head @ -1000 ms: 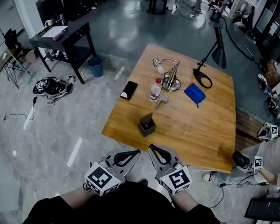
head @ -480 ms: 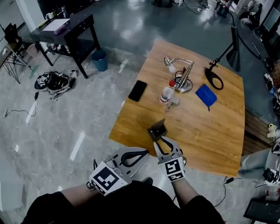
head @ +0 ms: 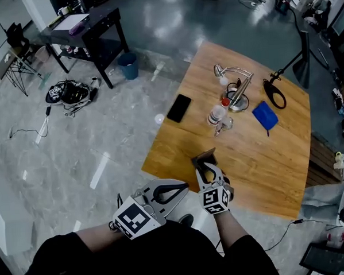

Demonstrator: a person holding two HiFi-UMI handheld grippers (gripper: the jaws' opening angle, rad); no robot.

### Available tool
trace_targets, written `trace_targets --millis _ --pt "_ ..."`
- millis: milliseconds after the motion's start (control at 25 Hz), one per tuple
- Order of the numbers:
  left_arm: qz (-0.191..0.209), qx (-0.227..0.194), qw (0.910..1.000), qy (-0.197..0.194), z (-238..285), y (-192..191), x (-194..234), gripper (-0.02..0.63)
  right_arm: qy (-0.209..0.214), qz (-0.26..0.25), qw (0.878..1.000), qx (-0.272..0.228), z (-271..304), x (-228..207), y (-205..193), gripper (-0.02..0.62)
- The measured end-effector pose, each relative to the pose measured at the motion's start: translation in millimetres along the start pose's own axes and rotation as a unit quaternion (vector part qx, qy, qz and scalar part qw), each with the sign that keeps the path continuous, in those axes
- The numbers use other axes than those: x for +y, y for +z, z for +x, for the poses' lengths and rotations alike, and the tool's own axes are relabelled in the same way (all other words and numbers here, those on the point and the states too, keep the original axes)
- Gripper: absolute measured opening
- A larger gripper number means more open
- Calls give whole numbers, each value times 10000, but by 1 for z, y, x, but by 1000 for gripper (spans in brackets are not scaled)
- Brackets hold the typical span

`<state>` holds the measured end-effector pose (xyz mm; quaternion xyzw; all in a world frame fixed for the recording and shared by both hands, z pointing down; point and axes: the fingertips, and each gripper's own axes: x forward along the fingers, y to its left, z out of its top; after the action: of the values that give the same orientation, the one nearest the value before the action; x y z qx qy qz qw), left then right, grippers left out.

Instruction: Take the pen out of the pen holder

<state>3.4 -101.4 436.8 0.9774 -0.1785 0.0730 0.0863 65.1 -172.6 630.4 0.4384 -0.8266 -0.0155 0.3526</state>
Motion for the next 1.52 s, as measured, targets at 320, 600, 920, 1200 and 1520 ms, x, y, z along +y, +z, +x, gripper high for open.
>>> trace_targets --millis 320,600,920,1200,1520 --pt "-37 71 9999 103 -3 -4 12 9 -90 -203 9994 277 23 -1 -17 81" --pt "-40 77 9999 115 -1 -3 10 9 -157 17 9999 -64 3 -8 4 48" --pt "-40 -44 9999 81 9 9 -10 9 -287 299 9972 -629 -48 -19 42 48" --pt "43 -106 9999 28 16 12 -36 9 -292 885 9884 -1200 -113 -23 69 48" --pt "74 -139 9999 -55 26 13 -69 9 -120 1438 9765 -1600 -180 -18 89 48"
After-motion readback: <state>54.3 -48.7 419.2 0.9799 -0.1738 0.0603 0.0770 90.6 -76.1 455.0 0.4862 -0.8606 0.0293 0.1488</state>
